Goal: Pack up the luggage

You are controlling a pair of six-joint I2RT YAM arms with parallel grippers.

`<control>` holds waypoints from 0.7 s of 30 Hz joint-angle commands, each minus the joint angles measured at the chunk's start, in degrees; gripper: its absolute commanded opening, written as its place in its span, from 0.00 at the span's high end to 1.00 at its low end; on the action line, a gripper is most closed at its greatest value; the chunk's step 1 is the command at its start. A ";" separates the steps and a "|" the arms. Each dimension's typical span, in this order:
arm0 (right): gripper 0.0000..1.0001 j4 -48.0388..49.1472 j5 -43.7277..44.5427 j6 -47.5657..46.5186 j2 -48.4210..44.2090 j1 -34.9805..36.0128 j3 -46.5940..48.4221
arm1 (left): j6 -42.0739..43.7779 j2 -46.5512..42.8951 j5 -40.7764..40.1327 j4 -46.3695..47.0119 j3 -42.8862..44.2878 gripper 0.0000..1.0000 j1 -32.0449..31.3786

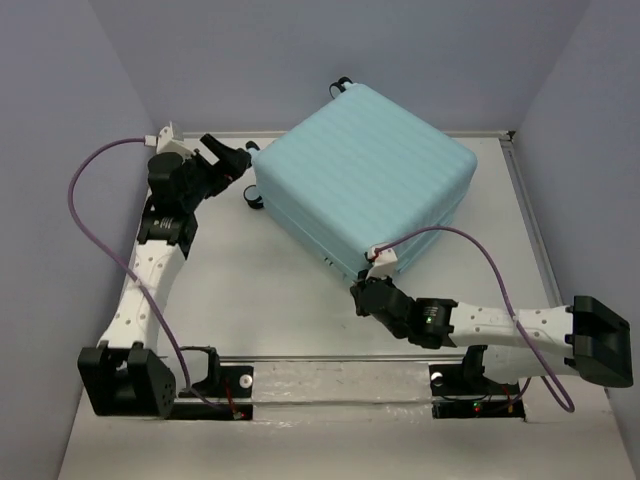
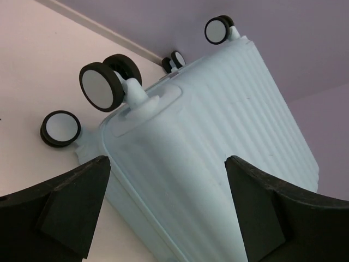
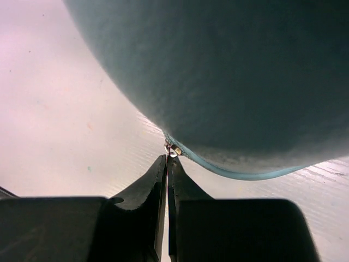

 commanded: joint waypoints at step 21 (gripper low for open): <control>0.93 5.74 -11.07 1.29 0.54 1.88 -0.47 | -11.19 33.46 13.11 9.44 20.11 0.01 5.50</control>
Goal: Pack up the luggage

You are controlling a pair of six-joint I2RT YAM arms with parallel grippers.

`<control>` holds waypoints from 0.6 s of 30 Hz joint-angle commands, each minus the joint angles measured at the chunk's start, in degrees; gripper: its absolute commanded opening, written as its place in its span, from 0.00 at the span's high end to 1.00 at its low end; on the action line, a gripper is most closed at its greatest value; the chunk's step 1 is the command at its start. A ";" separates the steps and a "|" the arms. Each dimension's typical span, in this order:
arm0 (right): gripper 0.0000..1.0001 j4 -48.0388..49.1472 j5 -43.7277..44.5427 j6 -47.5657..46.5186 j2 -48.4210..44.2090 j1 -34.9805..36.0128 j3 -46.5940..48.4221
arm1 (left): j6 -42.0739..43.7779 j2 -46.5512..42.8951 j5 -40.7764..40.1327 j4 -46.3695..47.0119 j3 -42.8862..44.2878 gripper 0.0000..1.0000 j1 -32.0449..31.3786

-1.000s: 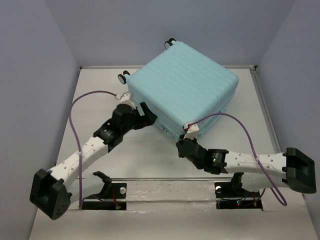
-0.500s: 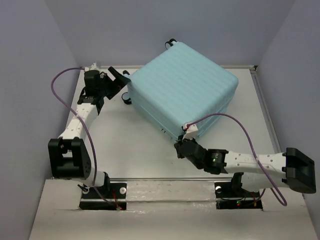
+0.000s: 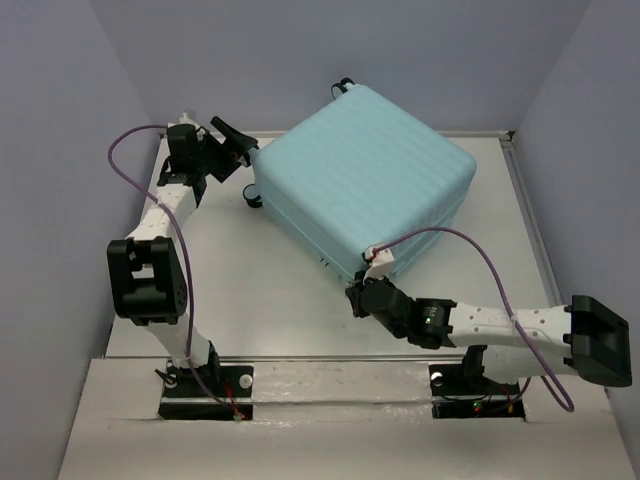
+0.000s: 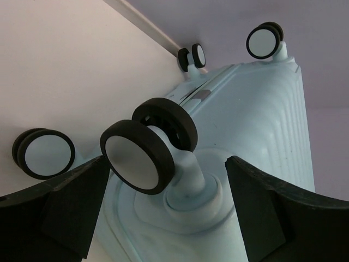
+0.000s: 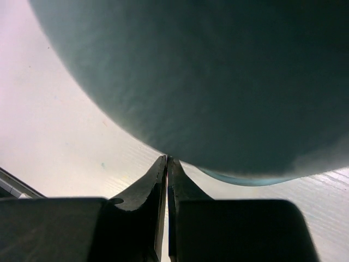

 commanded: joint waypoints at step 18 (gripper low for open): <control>0.93 3.18 -8.54 0.39 0.72 1.88 -0.12 | -13.35 9.53 6.05 10.86 9.85 0.15 0.13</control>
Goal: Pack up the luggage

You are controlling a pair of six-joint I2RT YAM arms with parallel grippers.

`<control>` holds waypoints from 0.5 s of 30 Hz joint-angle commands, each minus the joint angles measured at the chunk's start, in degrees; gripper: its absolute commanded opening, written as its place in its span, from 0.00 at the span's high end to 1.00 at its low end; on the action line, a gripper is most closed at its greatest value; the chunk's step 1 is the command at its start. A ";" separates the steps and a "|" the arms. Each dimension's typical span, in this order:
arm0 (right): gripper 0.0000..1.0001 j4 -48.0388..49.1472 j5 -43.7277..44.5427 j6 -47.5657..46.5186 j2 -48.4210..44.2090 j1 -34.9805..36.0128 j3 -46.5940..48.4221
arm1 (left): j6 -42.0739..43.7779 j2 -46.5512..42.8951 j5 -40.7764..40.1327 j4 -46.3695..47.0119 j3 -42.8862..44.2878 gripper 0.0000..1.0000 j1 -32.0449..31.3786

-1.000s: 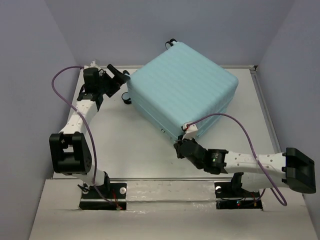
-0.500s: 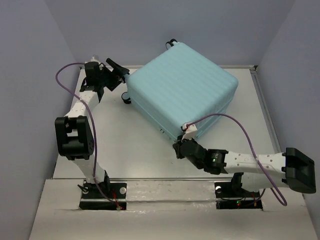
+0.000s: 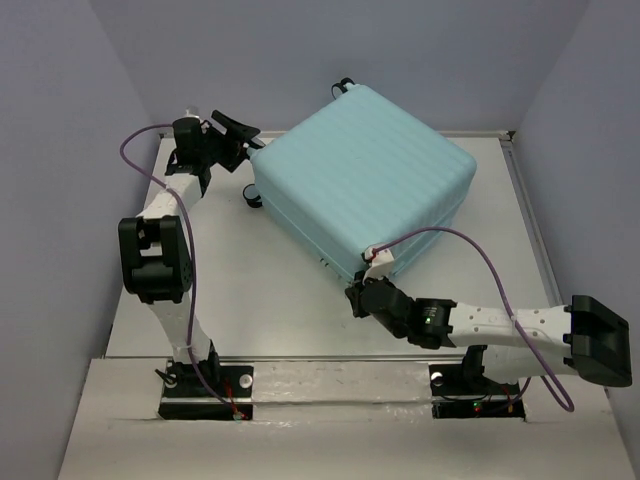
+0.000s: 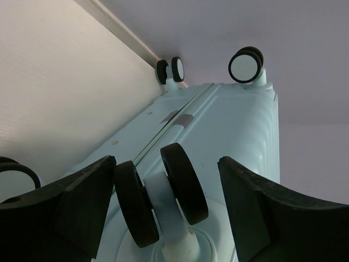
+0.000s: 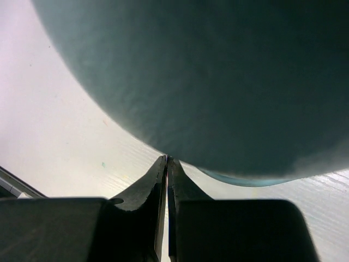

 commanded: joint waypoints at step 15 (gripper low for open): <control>0.93 3.55 -8.88 -0.25 4.40 -1.71 3.79 | -2.40 -4.56 1.42 11.72 -3.22 0.94 -0.07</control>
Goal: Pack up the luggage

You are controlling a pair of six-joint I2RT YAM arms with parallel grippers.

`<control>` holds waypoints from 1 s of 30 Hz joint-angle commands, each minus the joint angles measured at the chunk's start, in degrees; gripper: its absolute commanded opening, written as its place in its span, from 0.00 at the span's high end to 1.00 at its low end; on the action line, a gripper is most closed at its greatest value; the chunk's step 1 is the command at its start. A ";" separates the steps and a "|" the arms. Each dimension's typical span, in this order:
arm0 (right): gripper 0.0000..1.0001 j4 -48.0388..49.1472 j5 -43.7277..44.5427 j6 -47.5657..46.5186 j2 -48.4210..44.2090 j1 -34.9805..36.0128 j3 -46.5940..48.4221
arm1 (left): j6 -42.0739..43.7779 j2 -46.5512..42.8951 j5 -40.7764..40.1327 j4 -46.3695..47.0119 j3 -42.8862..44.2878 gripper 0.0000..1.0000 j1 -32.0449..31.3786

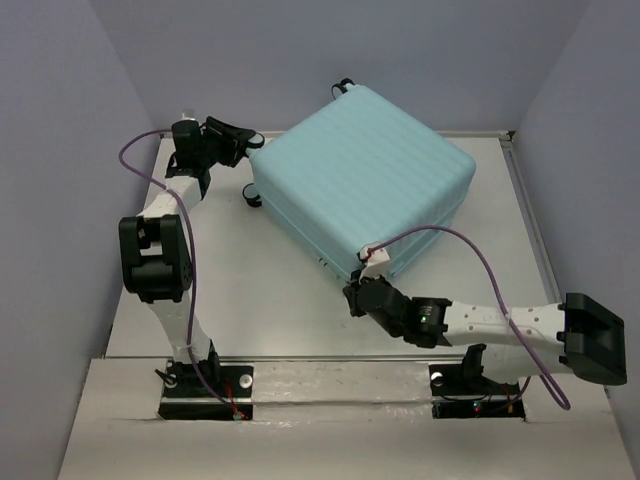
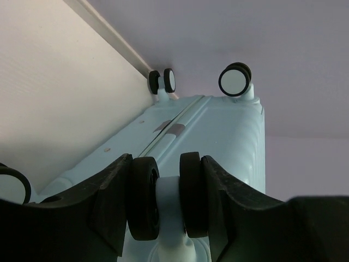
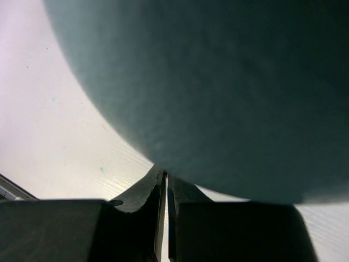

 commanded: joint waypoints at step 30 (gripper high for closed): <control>0.93 12.59 -27.70 -9.95 20.10 -7.10 18.89 | 6.07 -60.20 -10.41 11.81 -59.18 0.94 -20.06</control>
